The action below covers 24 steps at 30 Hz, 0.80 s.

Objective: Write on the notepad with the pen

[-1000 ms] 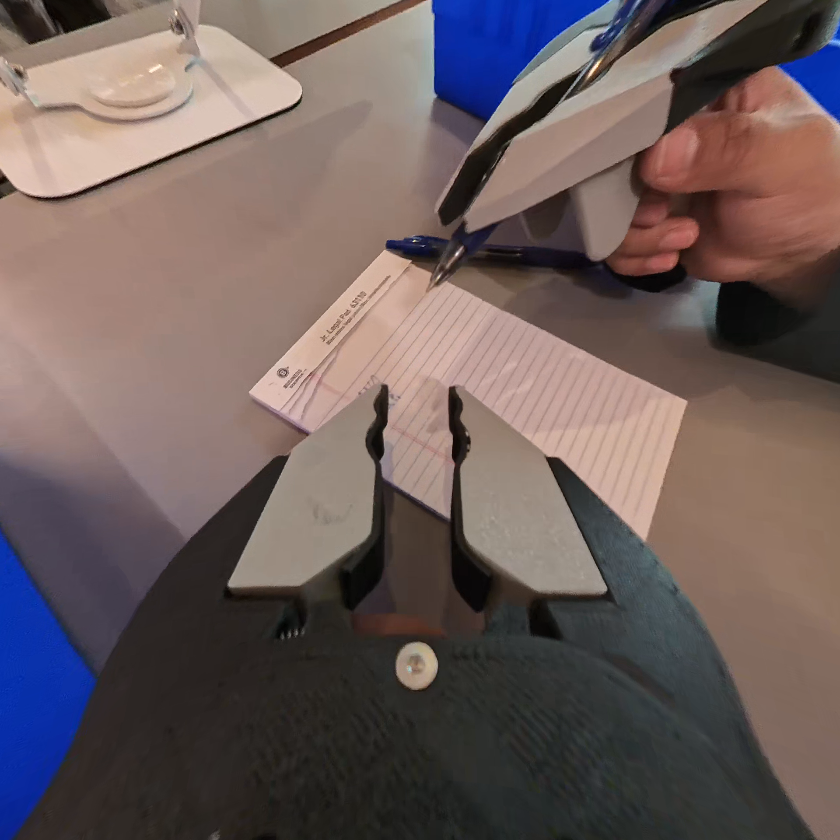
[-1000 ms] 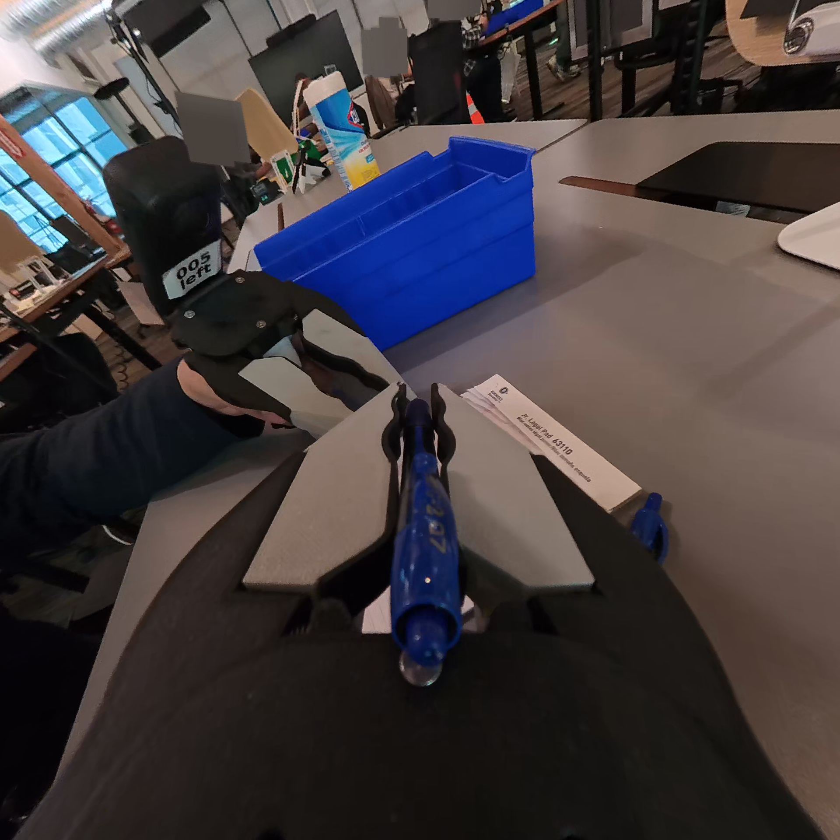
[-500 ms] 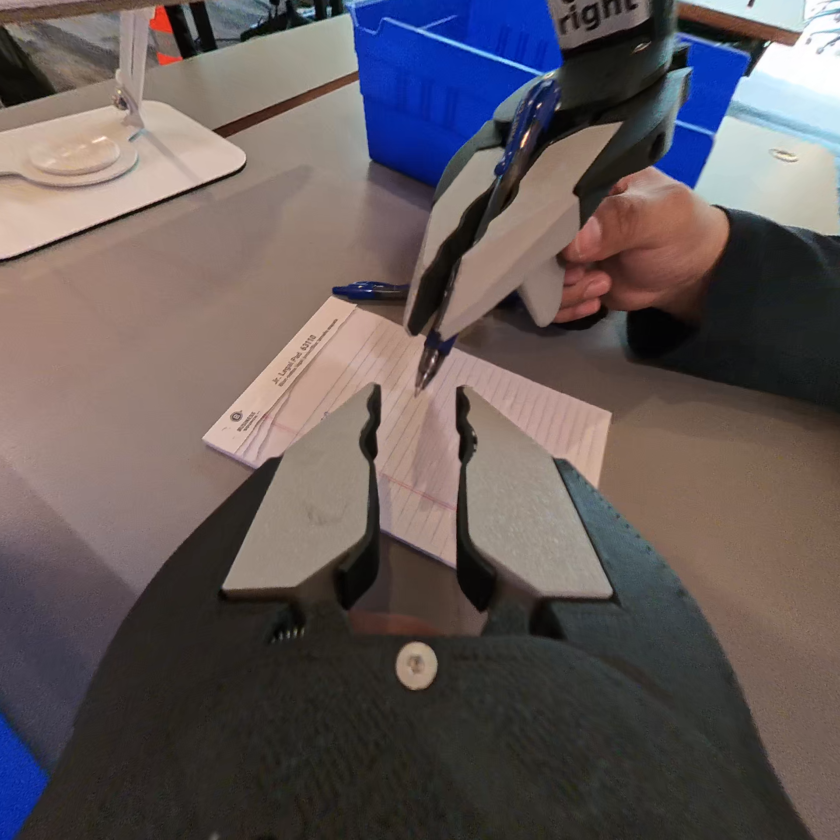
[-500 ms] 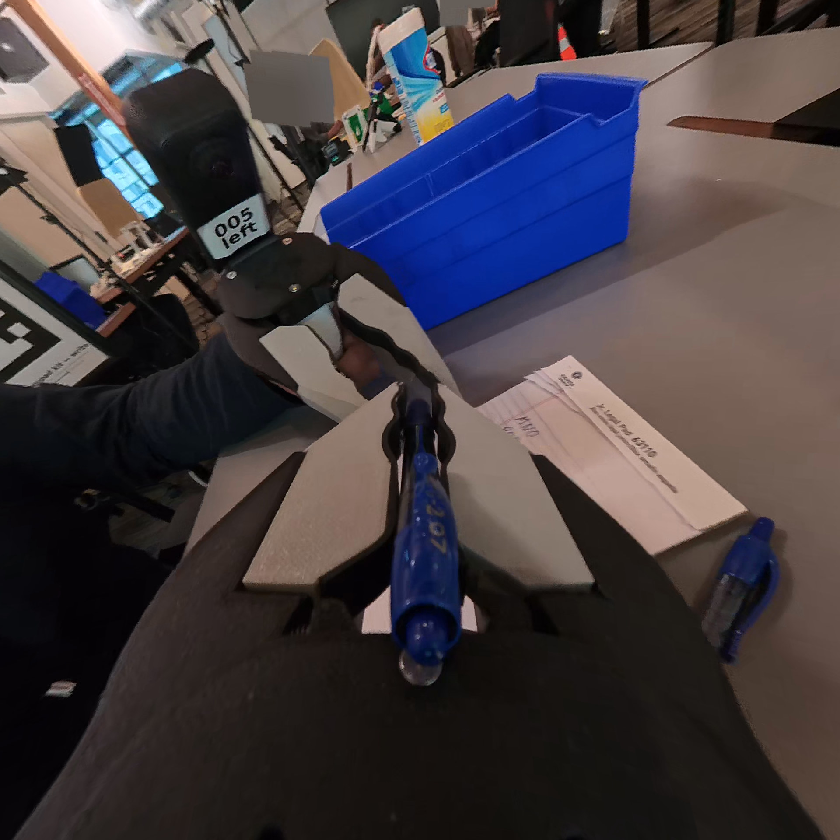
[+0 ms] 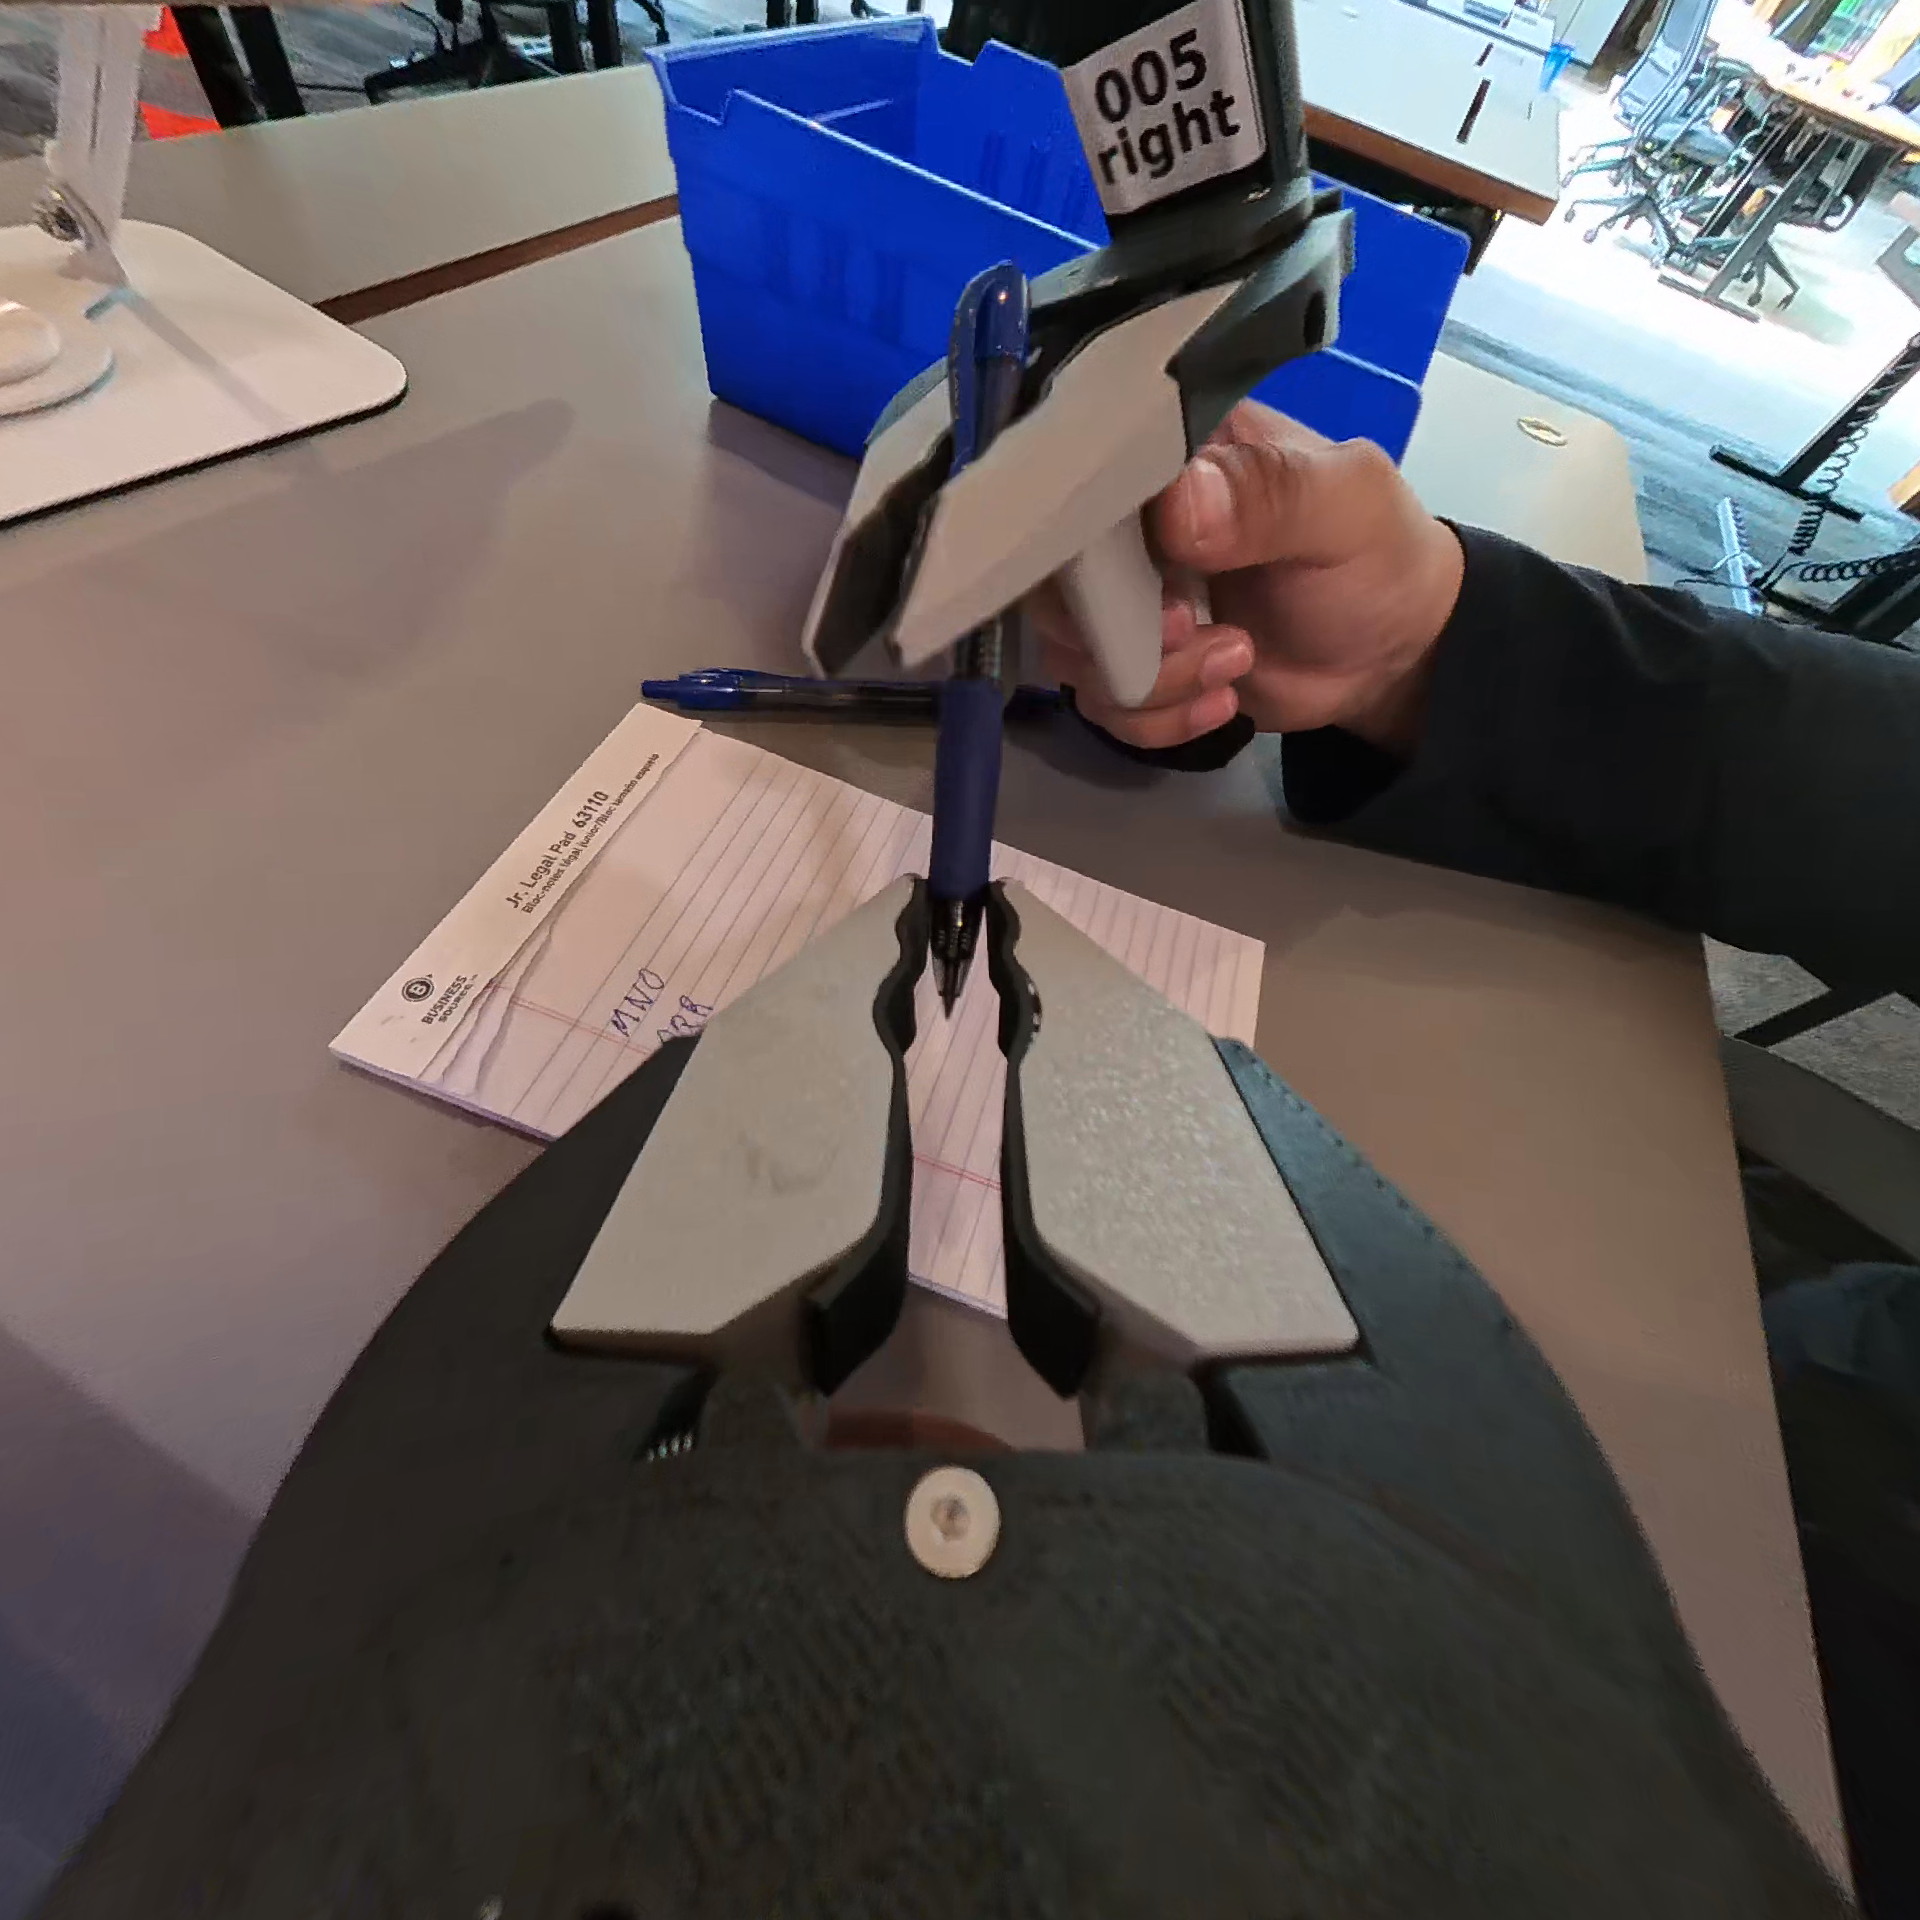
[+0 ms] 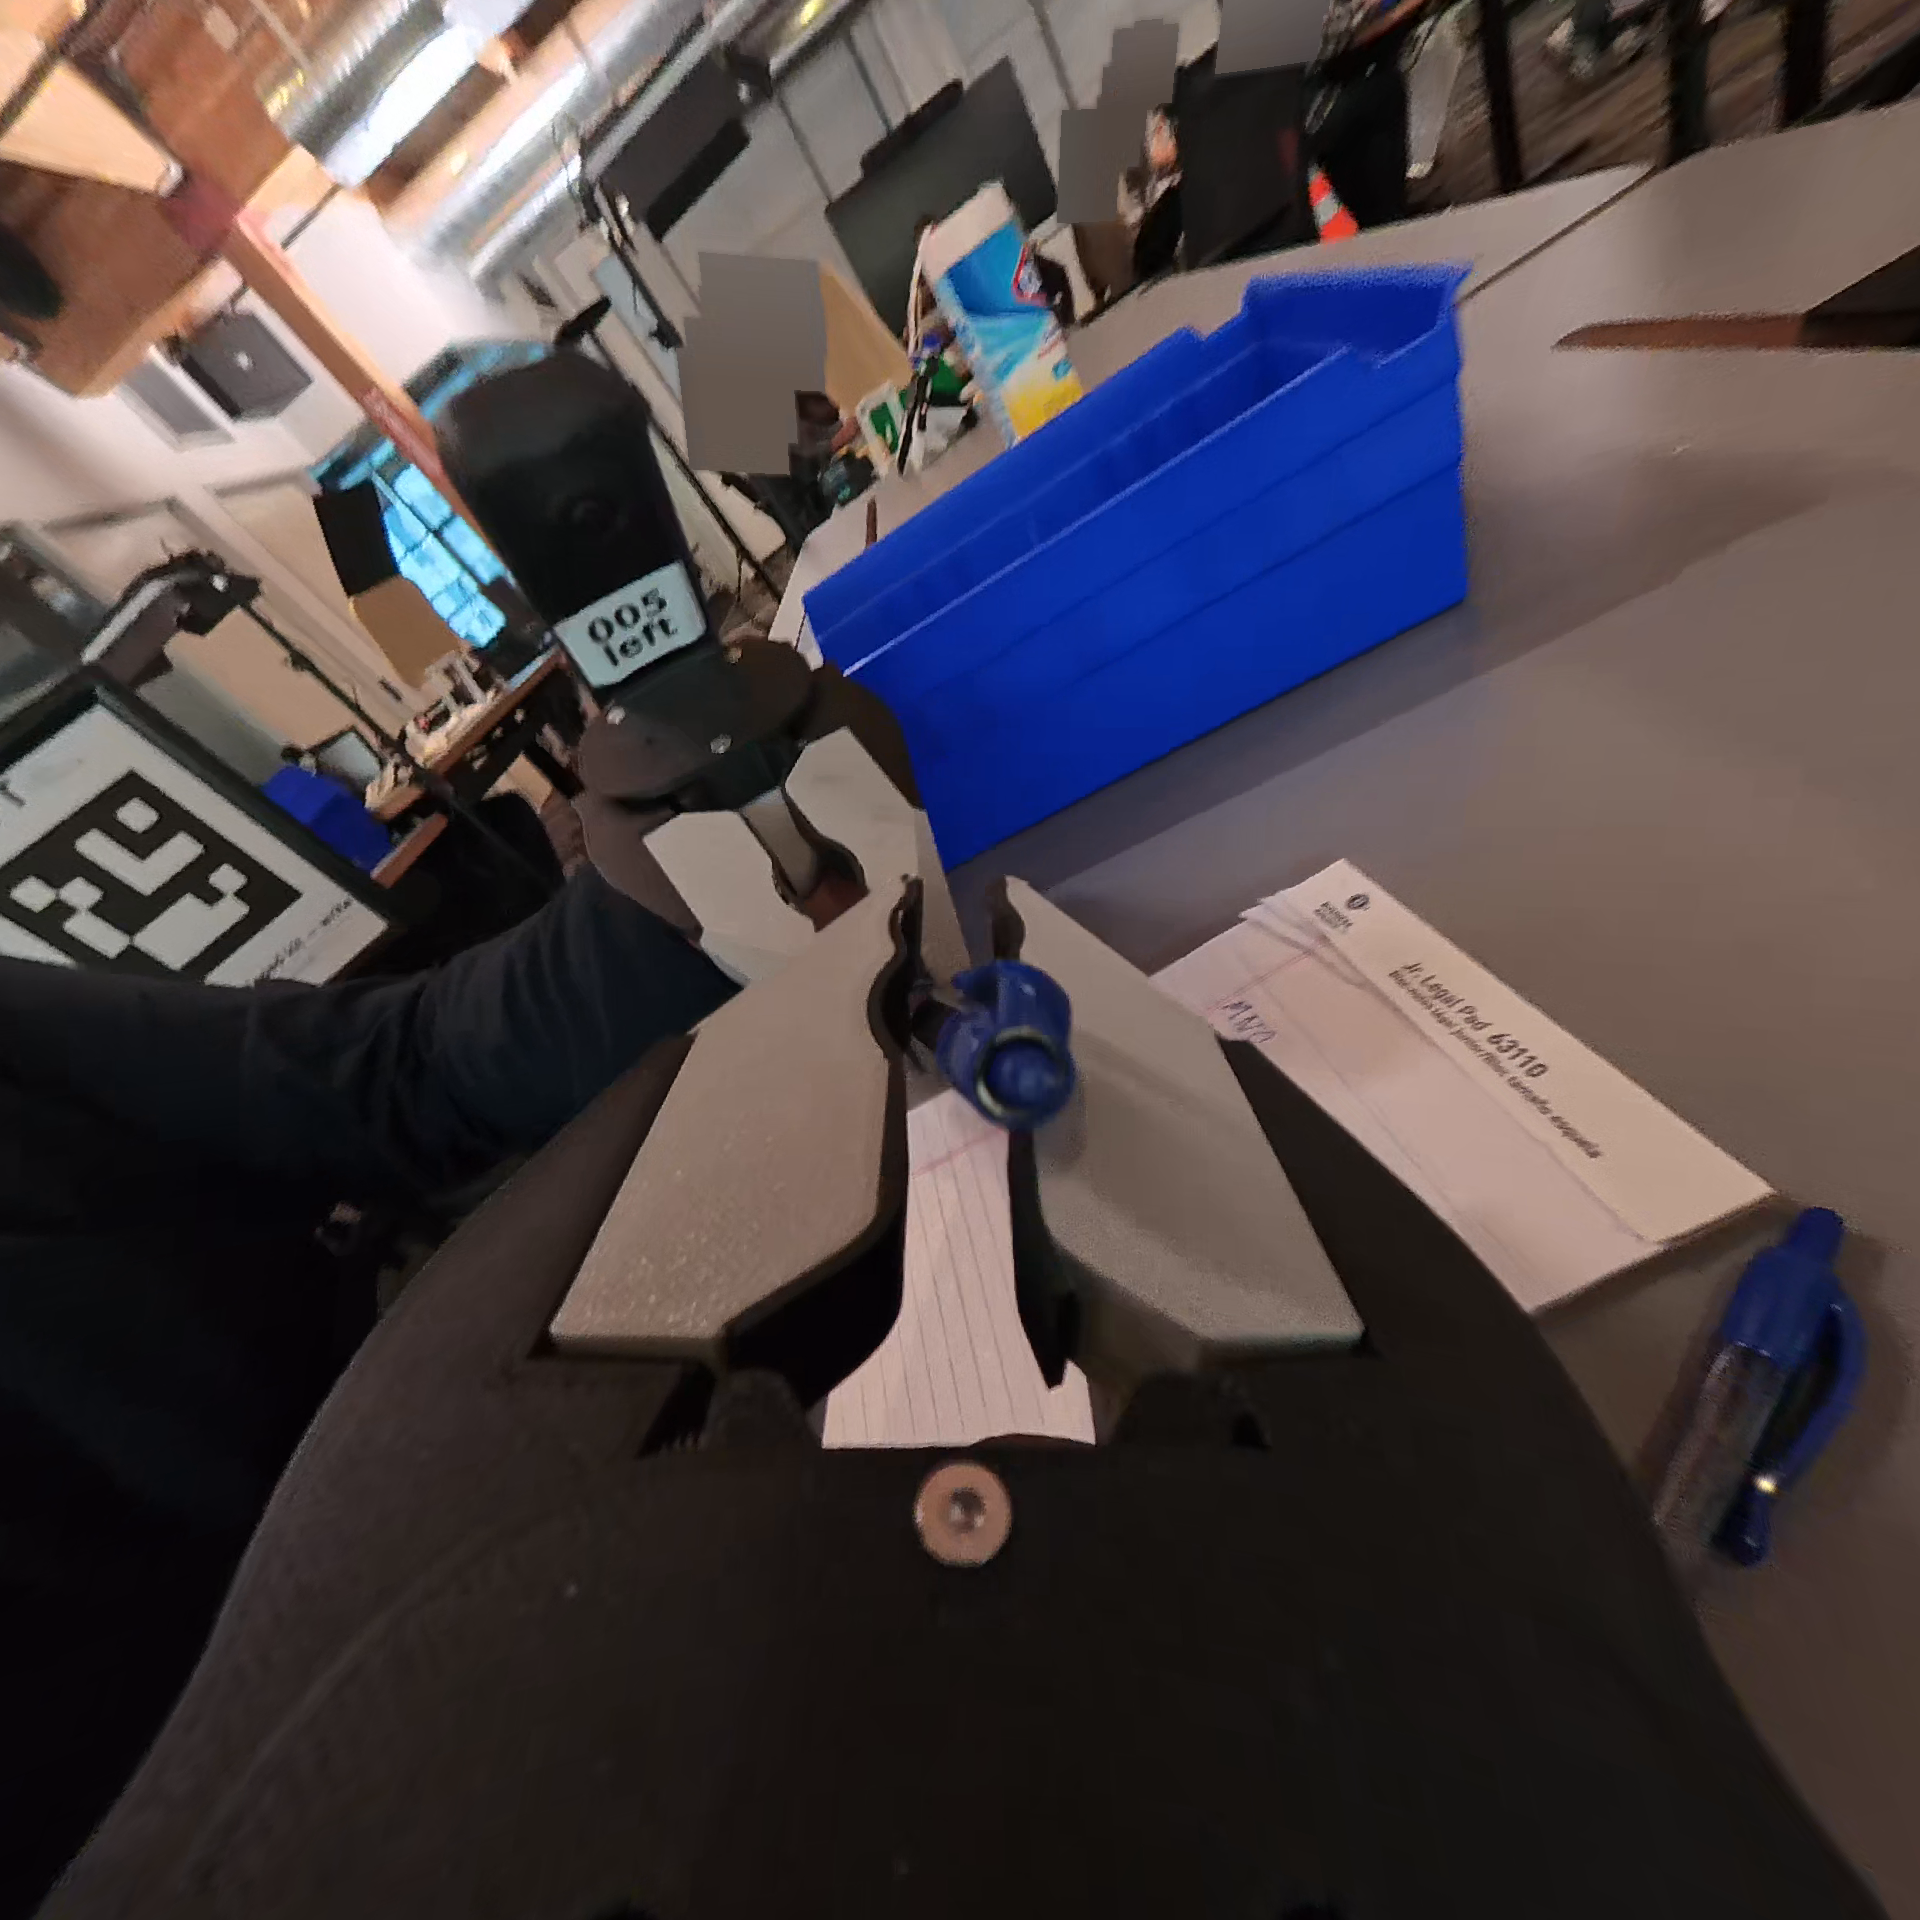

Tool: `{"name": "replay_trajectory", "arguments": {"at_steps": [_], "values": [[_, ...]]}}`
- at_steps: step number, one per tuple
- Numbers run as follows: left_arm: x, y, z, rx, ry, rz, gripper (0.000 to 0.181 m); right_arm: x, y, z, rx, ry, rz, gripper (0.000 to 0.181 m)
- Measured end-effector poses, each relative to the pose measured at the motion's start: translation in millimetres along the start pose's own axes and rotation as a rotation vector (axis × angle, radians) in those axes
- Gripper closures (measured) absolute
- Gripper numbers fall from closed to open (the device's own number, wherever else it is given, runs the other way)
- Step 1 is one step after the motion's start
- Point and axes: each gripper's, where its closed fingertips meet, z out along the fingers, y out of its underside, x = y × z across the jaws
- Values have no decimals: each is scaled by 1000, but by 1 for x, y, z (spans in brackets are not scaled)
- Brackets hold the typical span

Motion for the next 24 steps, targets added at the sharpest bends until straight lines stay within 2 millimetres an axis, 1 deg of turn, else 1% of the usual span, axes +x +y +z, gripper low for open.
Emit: {"name": "replay_trajectory", "arguments": {"at_steps": [2, 4, 6, 10, 12, 15, 17, 18, 19, 21, 22, 24], "values": [[1, -1, 0, 6, 12, -13, 173, 0, -4, -4, 26, -13, 24, 176], [4, 5, 4, -24, 24, -31, 173, -1, -4, -2, 23, 0, 4, 178], [7, 8, 7, -43, 37, -35, 166, -6, -1, 3, 4, 2, -27, 178], [19, -3, 7, 19, 90, -40, 164, -20, 5, 15, -12, -60, -8, 178], [19, -7, 5, 48, 97, -51, 170, -25, 6, 18, -7, -89, 5, 178], [18, -8, 5, 59, 107, -58, 172, -27, 4, 19, 8, -105, 17, 178], [17, -8, 5, 59, 109, -69, 172, -24, 1, 17, 22, -90, 9, 177], [18, -8, 5, 55, 112, -68, 172, -22, -4, 14, 53, -73, -4, 176], [18, -8, 5, 57, 114, -64, 172, -21, -14, 9, 109, -54, -21, 174], [21, -10, 4, 70, 124, -63, 172, -21, -38, -8, 258, -14, -70, 175], [22, -12, 5, 75, 129, -64, 172, -21, -46, -15, 306, 6, -90, 178], [25, -12, 5, 79, 134, -54, 172, -19, -53, -25, 355, 48, -122, 181]]}}
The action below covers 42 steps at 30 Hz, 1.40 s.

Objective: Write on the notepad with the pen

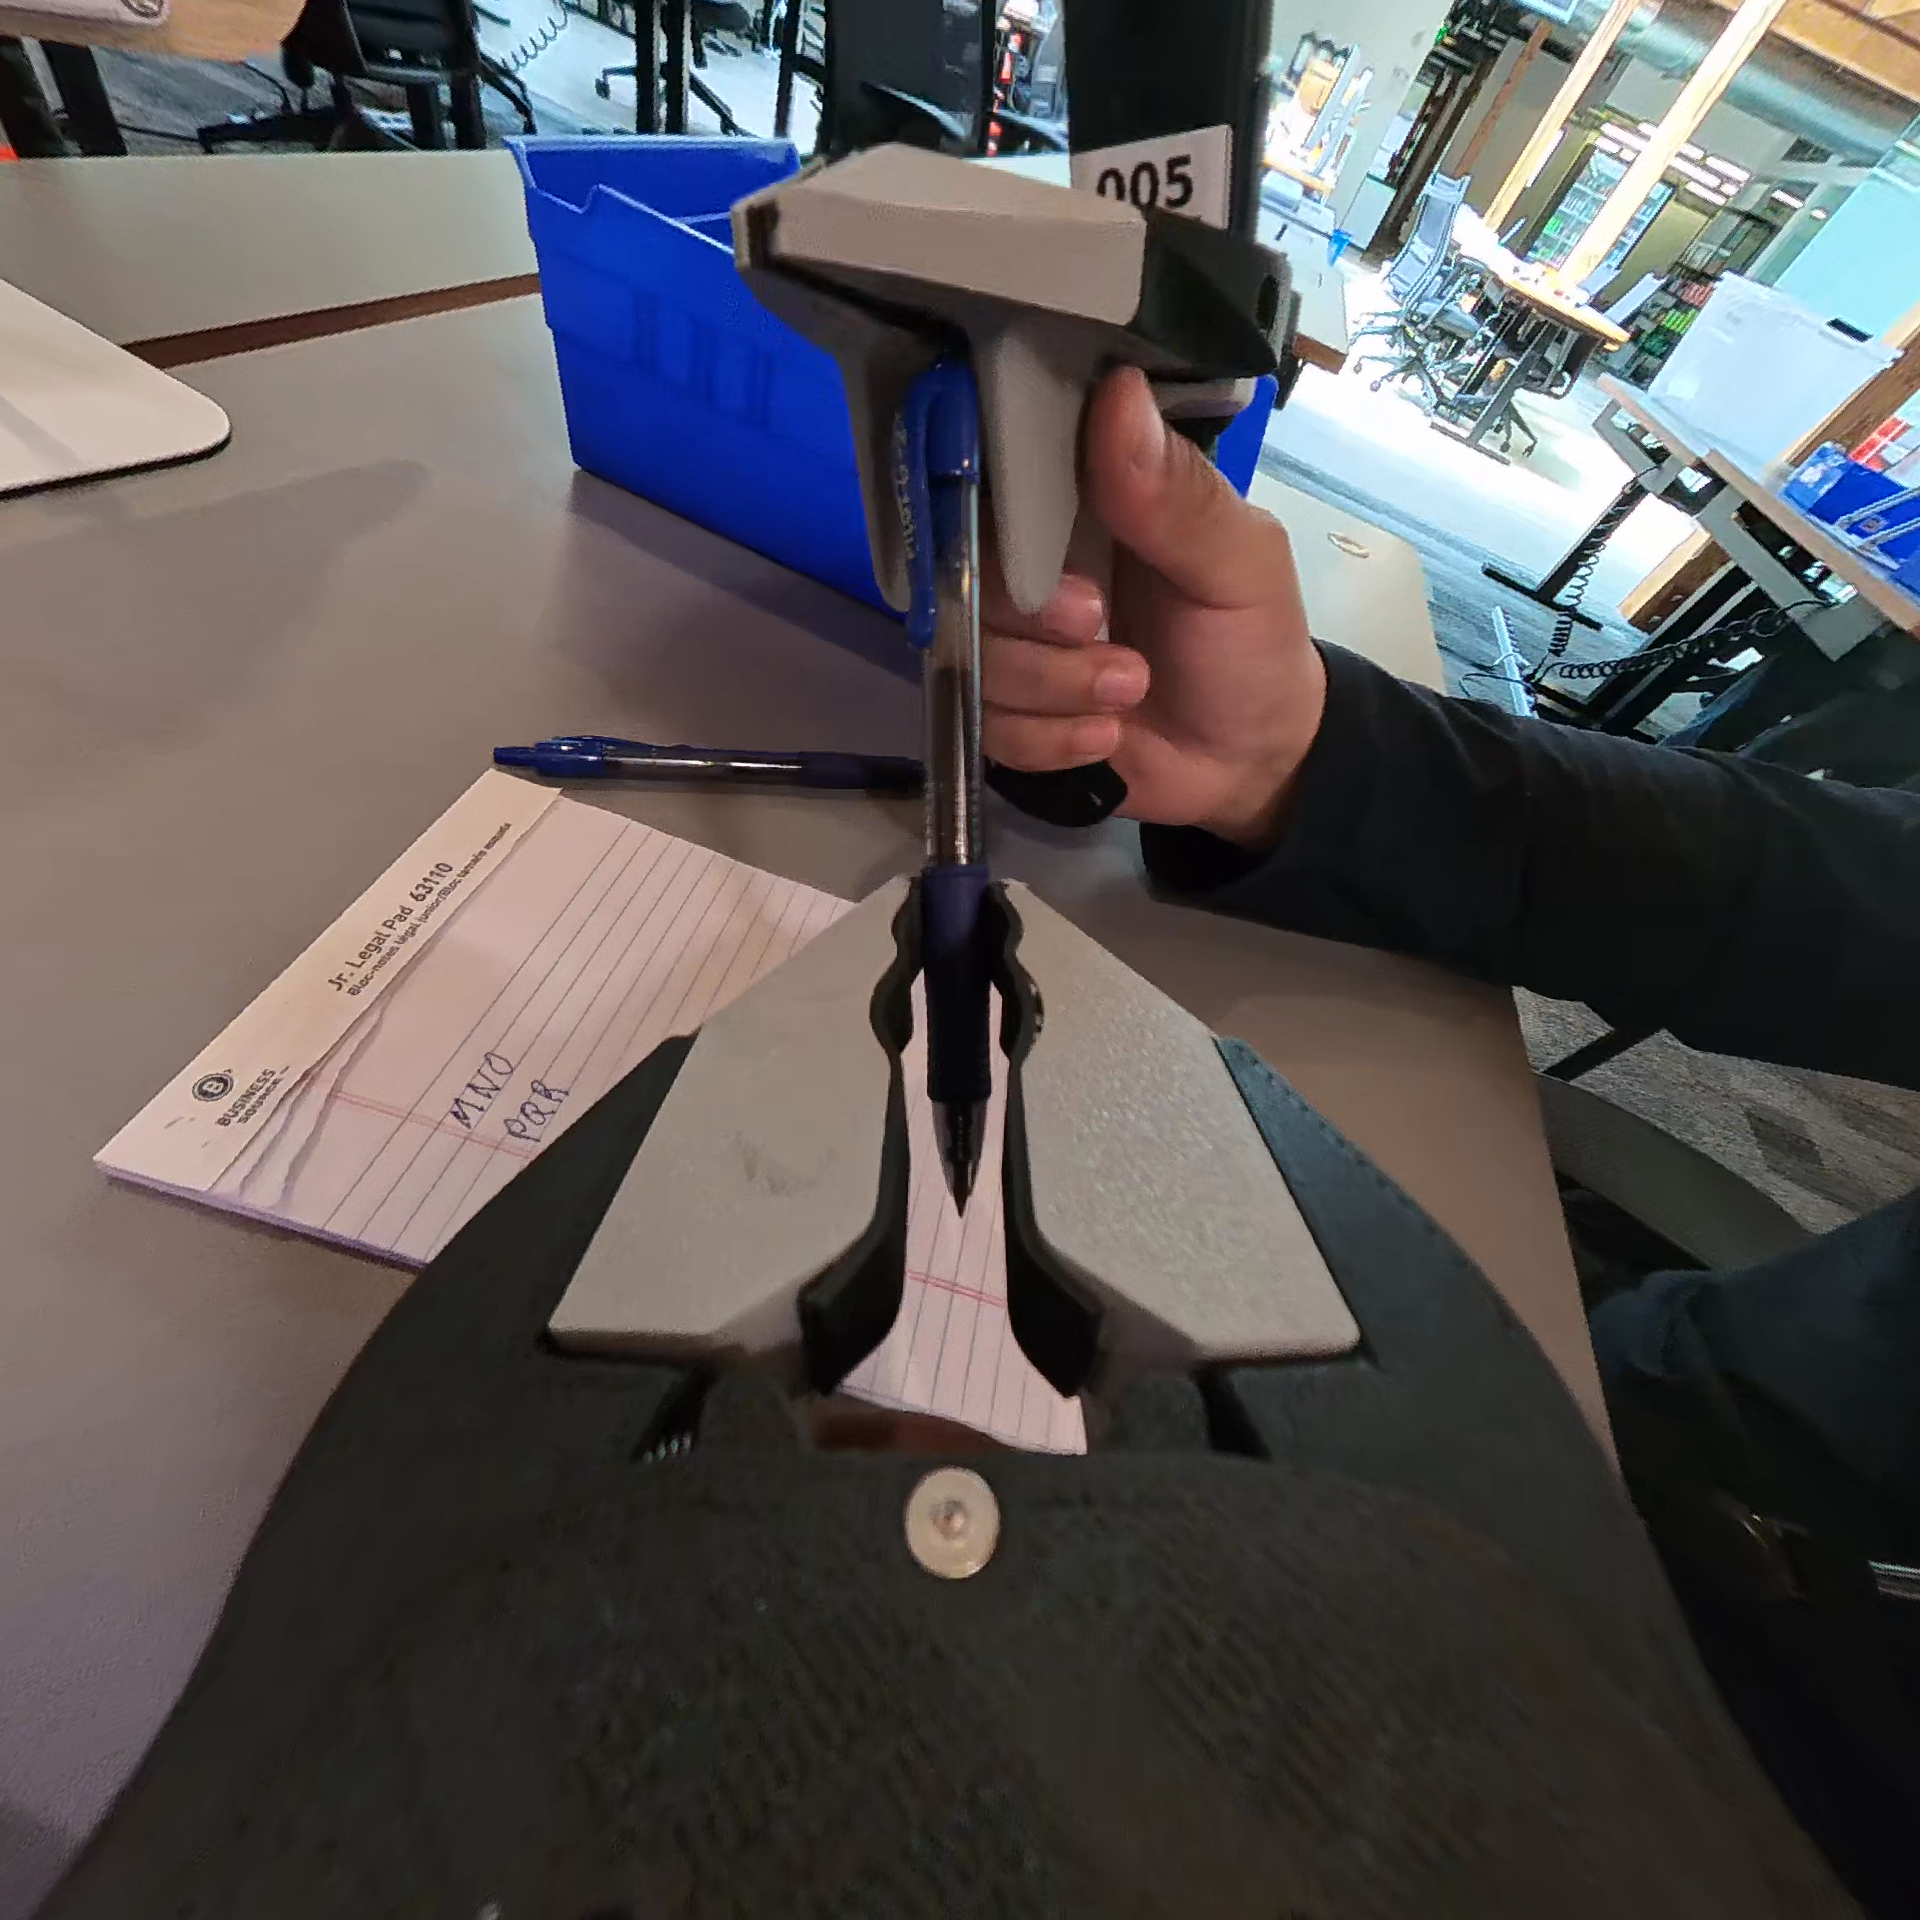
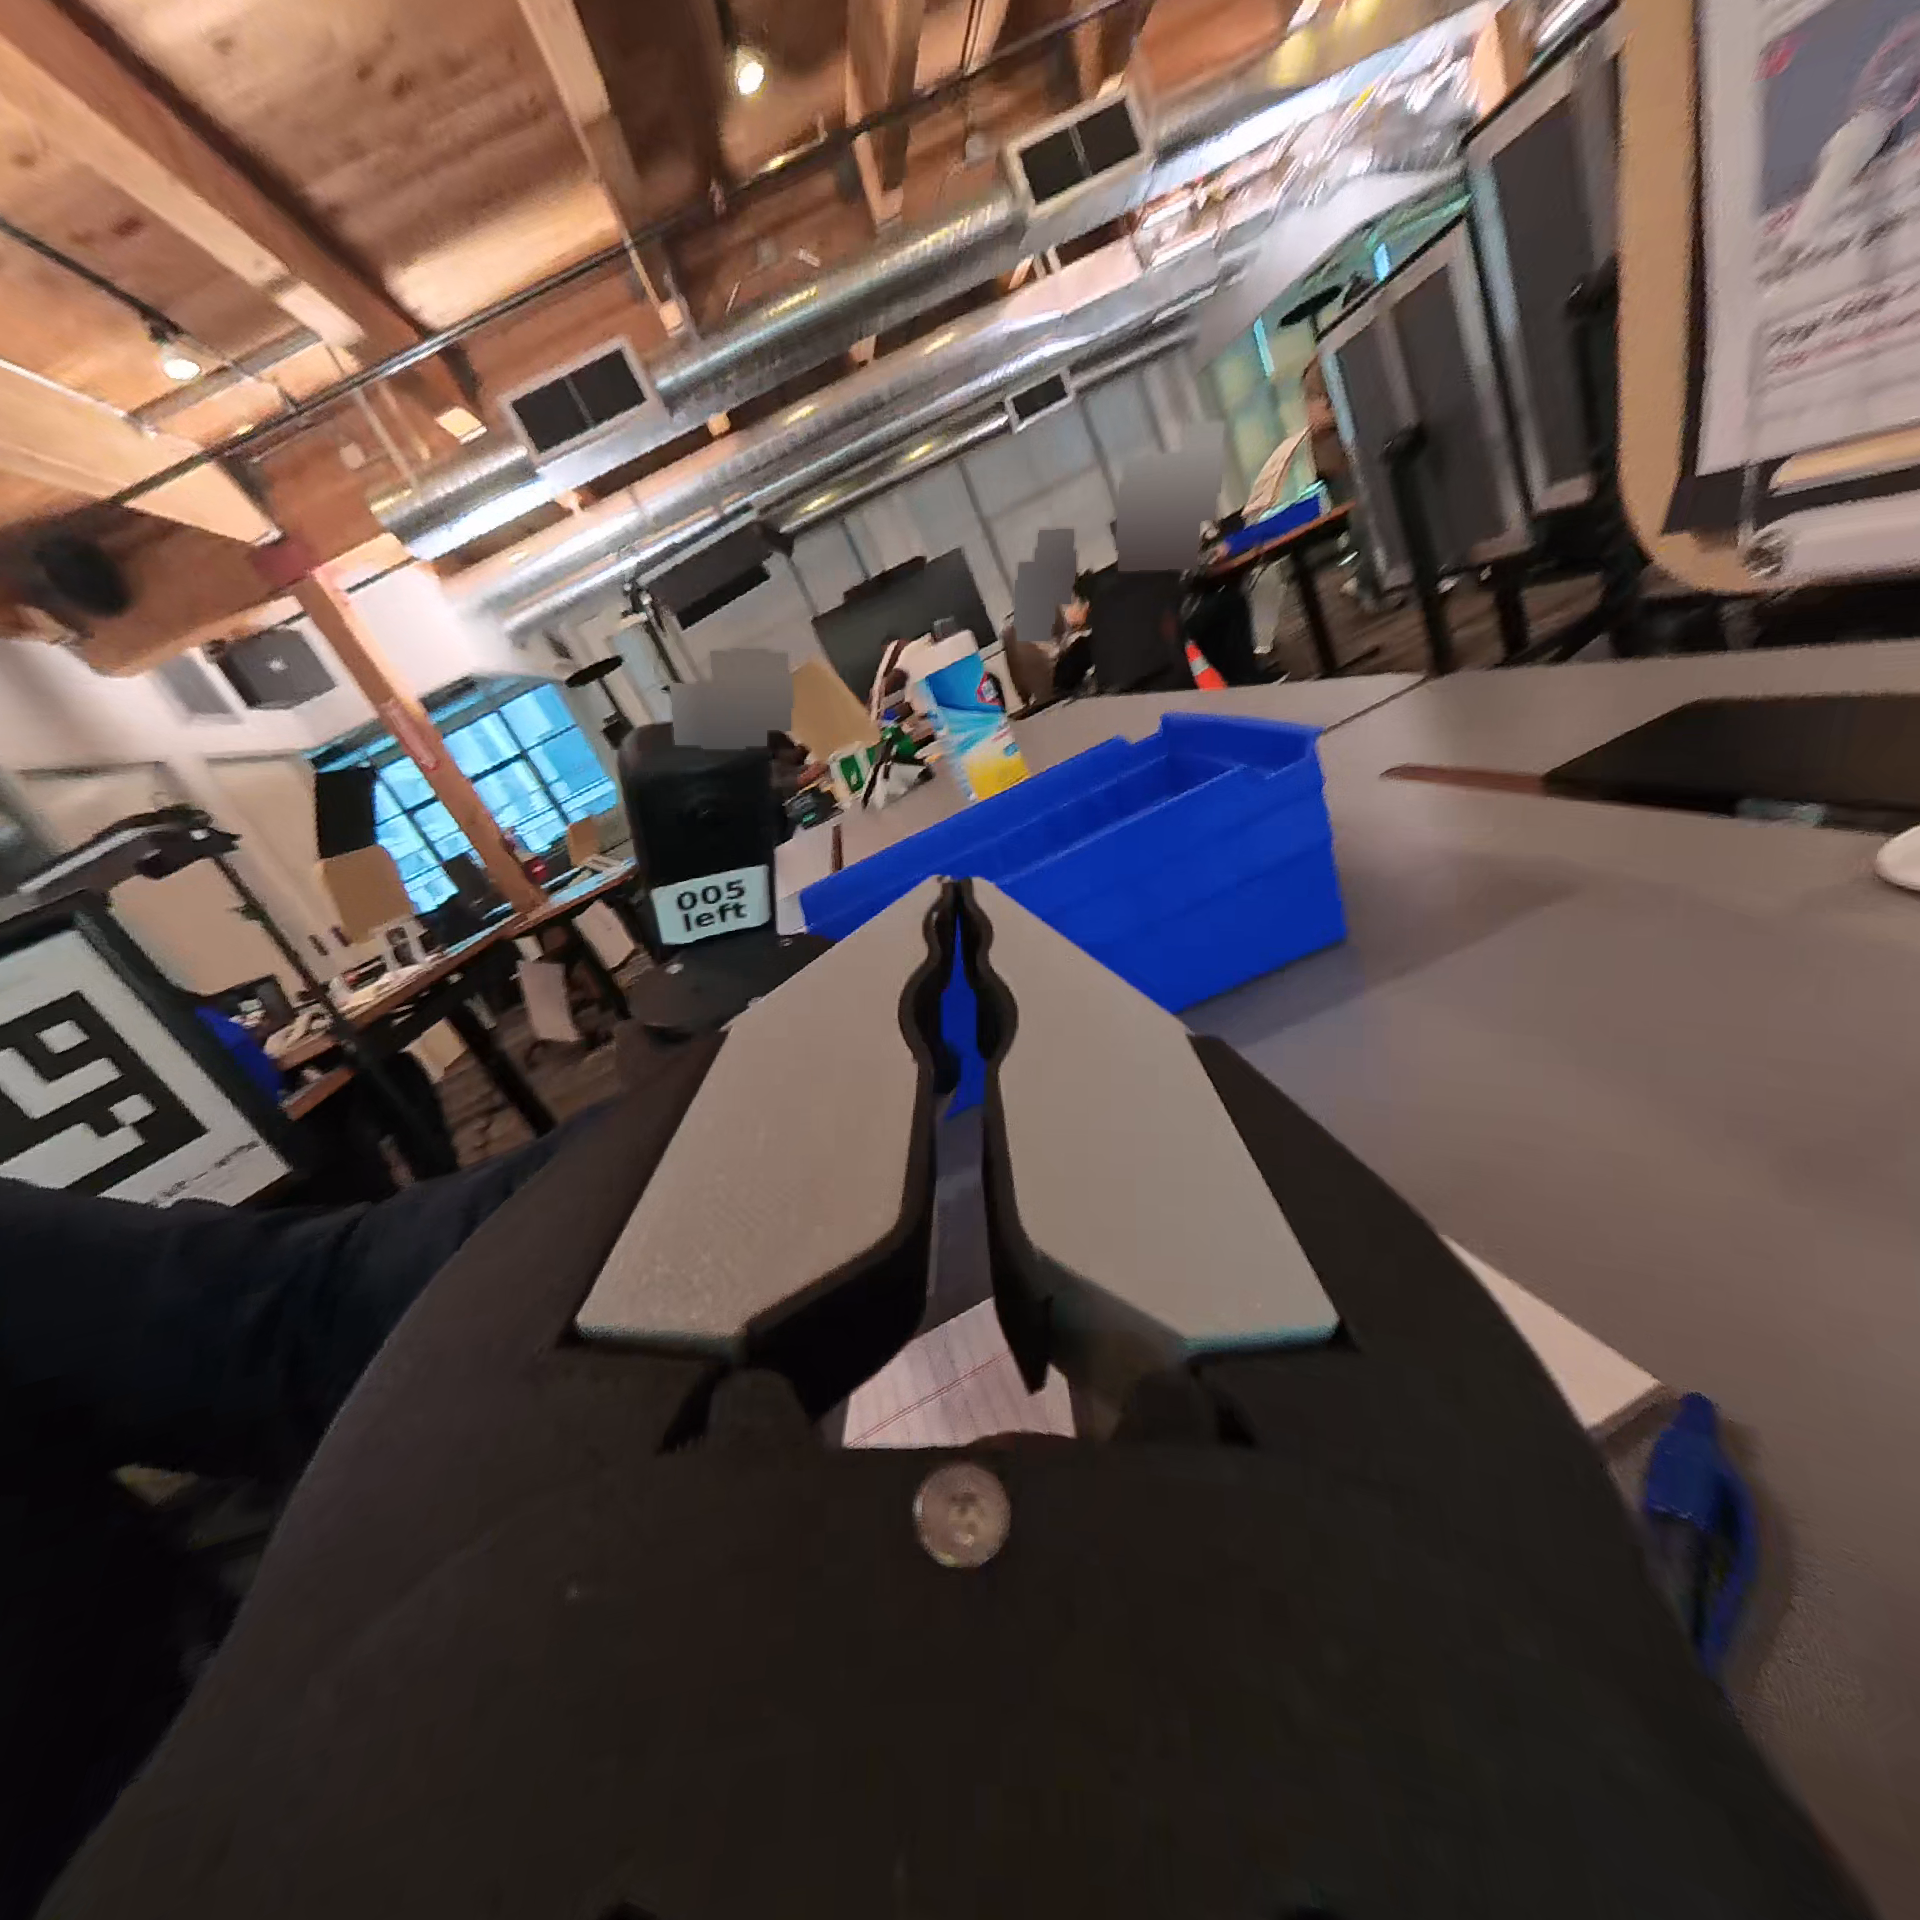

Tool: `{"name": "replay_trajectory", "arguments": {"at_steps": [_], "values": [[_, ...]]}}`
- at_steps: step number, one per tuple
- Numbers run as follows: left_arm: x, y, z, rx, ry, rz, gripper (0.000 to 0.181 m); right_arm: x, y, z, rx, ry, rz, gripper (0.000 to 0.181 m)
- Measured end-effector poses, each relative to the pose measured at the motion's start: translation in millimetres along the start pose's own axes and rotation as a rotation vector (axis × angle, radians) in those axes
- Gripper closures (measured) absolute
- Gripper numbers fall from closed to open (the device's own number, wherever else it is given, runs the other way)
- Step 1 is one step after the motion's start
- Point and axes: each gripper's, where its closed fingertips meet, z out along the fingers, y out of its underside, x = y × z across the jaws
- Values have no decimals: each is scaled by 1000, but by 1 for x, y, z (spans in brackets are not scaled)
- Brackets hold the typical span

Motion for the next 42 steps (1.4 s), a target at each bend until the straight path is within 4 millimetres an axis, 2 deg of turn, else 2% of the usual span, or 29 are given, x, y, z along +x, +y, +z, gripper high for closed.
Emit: {"name": "replay_trajectory", "arguments": {"at_steps": [6, 15, 22, 33, 36, 38, 42], "values": [[-2, -5, -2, 27, -22, 21, 172, 0, -9, -6, 58, -22, 41, 181], [-4, 1, 3, -6, -46, 47, 172, 0, 1, -1, 20, -48, 101, 181], [-5, 3, 4, -16, -56, 44, 173, 3, 4, -2, 5, -31, 96, 181], [-15, 11, 2, -58, -91, 25, 173, 9, 19, 2, -59, 28, 52, 181], [-6, -3, 0, 18, -31, -18, 172, 7, 7, -1, 14, 18, 72, 181], [-8, -2, -1, 6, -51, 8, 172, 7, -5, -5, 84, -1, 105, 181], [-5, 4, 4, -20, -43, 14, 172, 7, -16, -11, 138, -20, 123, 181]]}}
